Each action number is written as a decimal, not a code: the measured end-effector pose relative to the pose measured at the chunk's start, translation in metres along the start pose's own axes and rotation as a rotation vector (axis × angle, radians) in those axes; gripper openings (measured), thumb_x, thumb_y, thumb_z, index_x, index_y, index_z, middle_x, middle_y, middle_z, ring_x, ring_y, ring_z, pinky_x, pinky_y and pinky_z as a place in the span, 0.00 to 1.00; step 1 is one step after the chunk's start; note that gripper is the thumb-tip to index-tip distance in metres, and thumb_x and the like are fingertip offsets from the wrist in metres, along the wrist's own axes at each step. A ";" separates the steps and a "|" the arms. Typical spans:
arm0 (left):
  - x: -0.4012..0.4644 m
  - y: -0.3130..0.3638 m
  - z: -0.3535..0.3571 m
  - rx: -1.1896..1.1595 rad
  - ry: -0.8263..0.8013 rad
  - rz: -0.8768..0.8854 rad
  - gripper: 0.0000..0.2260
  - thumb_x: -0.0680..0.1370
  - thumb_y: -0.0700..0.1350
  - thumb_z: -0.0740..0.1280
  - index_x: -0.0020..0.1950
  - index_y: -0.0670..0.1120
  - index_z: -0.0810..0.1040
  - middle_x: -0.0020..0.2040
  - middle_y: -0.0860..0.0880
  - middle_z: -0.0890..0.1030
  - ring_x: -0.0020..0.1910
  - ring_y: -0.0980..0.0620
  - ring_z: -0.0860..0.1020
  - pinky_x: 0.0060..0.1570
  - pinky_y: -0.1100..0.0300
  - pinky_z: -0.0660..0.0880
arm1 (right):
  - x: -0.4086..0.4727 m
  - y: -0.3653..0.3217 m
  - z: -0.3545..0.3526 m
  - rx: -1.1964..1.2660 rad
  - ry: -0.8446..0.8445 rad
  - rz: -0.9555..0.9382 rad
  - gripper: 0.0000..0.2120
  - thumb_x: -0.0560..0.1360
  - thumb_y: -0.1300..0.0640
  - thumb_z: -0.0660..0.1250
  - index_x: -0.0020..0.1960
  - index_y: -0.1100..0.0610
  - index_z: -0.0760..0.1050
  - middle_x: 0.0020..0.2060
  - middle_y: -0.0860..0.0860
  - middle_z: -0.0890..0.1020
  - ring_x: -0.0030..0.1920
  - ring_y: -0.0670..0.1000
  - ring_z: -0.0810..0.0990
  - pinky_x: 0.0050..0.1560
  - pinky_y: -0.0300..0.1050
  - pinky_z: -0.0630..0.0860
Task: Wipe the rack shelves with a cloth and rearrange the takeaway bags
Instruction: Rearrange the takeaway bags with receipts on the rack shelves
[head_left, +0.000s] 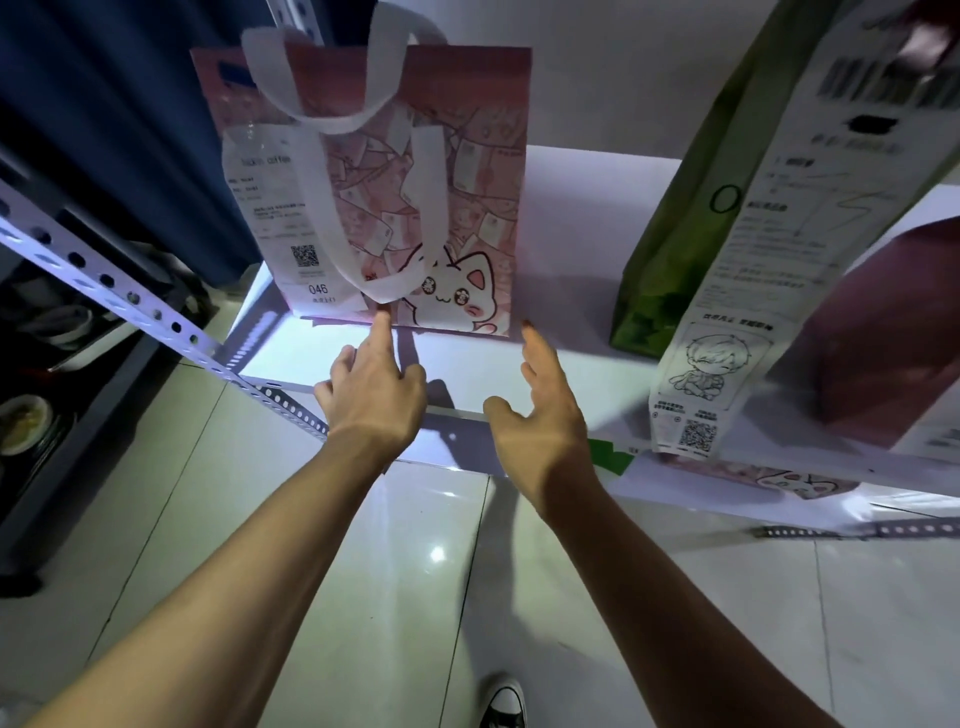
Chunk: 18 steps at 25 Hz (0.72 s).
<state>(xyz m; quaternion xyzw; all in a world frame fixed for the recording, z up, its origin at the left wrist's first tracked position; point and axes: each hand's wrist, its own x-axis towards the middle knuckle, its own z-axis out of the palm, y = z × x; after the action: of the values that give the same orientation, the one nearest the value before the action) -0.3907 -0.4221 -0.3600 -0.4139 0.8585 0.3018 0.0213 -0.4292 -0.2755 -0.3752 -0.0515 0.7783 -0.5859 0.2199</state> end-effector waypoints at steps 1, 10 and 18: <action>-0.004 0.003 0.003 0.002 0.003 -0.003 0.27 0.80 0.43 0.57 0.79 0.54 0.56 0.70 0.41 0.72 0.77 0.39 0.59 0.71 0.41 0.55 | -0.005 0.002 -0.005 0.005 0.006 -0.003 0.35 0.77 0.64 0.66 0.78 0.44 0.60 0.76 0.45 0.67 0.75 0.44 0.65 0.77 0.47 0.63; -0.108 0.068 0.068 -0.354 0.013 0.307 0.20 0.82 0.37 0.60 0.72 0.51 0.72 0.67 0.54 0.76 0.65 0.53 0.73 0.66 0.62 0.68 | -0.059 0.010 -0.110 -0.084 0.245 -0.136 0.25 0.75 0.70 0.64 0.70 0.56 0.74 0.67 0.49 0.78 0.68 0.46 0.76 0.67 0.32 0.70; -0.176 0.171 0.125 -0.470 -0.275 0.446 0.17 0.83 0.40 0.60 0.70 0.54 0.73 0.68 0.54 0.78 0.63 0.57 0.76 0.60 0.65 0.73 | -0.085 0.039 -0.243 0.028 0.496 -0.062 0.24 0.77 0.69 0.63 0.67 0.49 0.76 0.60 0.44 0.83 0.60 0.40 0.80 0.66 0.45 0.76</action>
<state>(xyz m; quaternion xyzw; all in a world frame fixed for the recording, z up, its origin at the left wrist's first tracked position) -0.4252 -0.1514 -0.3260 -0.1652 0.8240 0.5414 -0.0258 -0.4437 -0.0184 -0.3351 0.0730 0.7984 -0.5977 0.0046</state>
